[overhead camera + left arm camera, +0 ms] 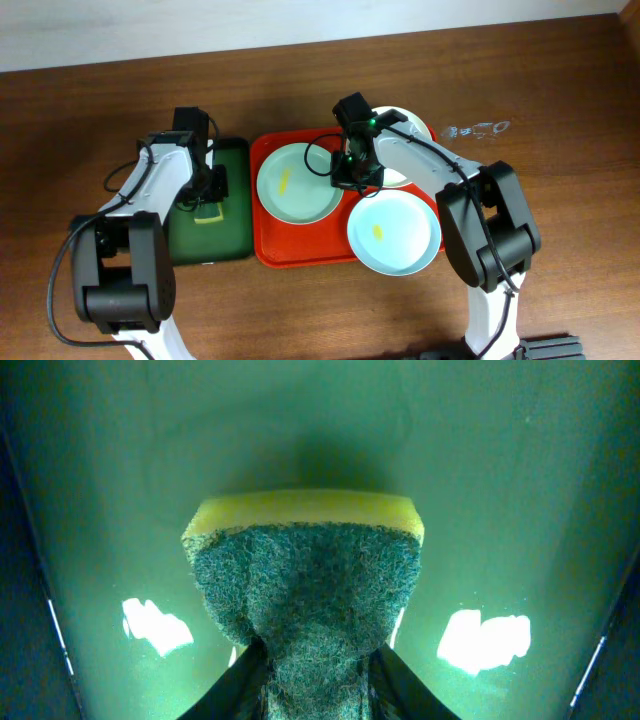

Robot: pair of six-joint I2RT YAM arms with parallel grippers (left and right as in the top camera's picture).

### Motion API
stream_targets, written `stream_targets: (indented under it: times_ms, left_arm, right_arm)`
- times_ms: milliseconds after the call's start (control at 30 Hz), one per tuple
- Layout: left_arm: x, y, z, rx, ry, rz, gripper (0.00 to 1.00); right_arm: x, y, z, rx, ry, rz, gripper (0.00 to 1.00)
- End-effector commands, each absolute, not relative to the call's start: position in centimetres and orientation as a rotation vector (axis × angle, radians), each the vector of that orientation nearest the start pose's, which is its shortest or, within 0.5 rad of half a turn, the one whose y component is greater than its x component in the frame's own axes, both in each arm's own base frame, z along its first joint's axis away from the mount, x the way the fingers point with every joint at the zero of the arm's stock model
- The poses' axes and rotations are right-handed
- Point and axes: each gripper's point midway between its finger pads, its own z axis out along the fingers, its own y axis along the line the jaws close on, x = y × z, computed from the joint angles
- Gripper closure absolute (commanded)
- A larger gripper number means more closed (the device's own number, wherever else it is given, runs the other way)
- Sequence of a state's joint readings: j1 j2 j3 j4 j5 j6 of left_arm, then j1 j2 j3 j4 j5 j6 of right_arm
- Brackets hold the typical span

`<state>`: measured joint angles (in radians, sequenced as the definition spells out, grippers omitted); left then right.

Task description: Clean dirty plates on tray and stack at the side

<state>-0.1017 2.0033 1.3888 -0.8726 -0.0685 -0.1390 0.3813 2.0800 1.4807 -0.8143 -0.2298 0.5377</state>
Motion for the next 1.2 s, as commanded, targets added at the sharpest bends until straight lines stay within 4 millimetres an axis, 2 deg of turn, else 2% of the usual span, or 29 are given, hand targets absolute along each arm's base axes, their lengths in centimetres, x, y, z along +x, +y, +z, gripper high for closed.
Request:
stream_targets:
  times_ms: [0, 33, 67, 133, 167, 267, 333, 400, 533, 633, 700, 767, 967, 1100, 1167]
  left_arm:
    - [37.8, -2.6, 0.5, -0.064, 3.081, 0.107, 0.64]
    - [37.8, -2.6, 0.4, -0.064, 3.084, 0.107, 0.63]
    - [37.8, -2.6, 0.3, -0.064, 3.088, 0.108, 0.68]
    - [37.7, -2.8, 0.1, -0.063, 3.094, 0.090, 0.96]
    - [37.7, -3.0, 0.1, -0.062, 3.095, 0.073, 1.00]
    - [38.3, -3.2, 1.3, -0.049, 3.063, 0.050, 1.00]
    - [39.1, -3.3, 4.0, -0.051, 2.991, 0.035, 1.00]
    - [39.8, -3.9, 7.5, -0.044, 2.899, -0.016, 1.00]
    - [39.8, -3.9, 13.0, -0.021, 2.811, -0.032, 1.00]
    - [39.8, -3.9, 15.5, 0.004, 2.810, -0.028, 1.00]
    - [39.5, -3.9, 16.9, 0.011, 2.819, -0.026, 1.00]
    - [39.2, -3.9, 17.5, 0.011, 2.827, -0.026, 1.00]
    - [38.7, -4.6, 17.4, 0.036, 2.848, -0.082, 1.00]
    - [39.1, -6.0, 17.5, 0.082, 2.827, -0.113, 1.00]
    - [38.9, -7.3, 17.4, 0.132, 2.826, -0.119, 1.00]
  right_arm:
    - [37.6, 19.4, 1.5, 0.192, 3.073, 0.413, 0.96]
    - [37.5, 19.4, 1.5, 0.192, 3.073, 0.413, 0.96]
    - [37.5, 19.4, 1.5, 0.192, 3.074, 0.413, 0.96]
    - [37.3, 19.3, 1.4, 0.194, 3.084, 0.407, 0.96]
    - [37.2, 19.2, 1.4, 0.195, 3.090, 0.404, 0.96]
    - [36.2, 18.9, 1.3, 0.203, 3.130, 0.381, 0.96]
    - [35.8, 18.9, 1.3, 0.137, 3.146, 0.384, 0.96]
    - [35.4, 18.7, 1.3, 0.136, 3.162, 0.374, 0.96]
    - [34.5, 19.0, 1.4, 0.097, 3.198, 0.417, 0.96]
    - [34.1, 19.5, 1.5, 0.082, 3.209, 0.440, 0.96]
    - [33.6, 19.7, 1.5, 0.011, 3.220, 0.434, 0.96]
    - [33.1, 20.1, 1.5, -0.035, 3.230, 0.428, 0.96]
    - [33.1, 20.3, 1.5, -0.047, 3.225, 0.430, 0.96]
    - [33.3, 20.4, 1.5, -0.048, 3.216, 0.436, 0.96]
    - [33.6, 20.6, 1.5, -0.052, 3.203, 0.443, 0.96]
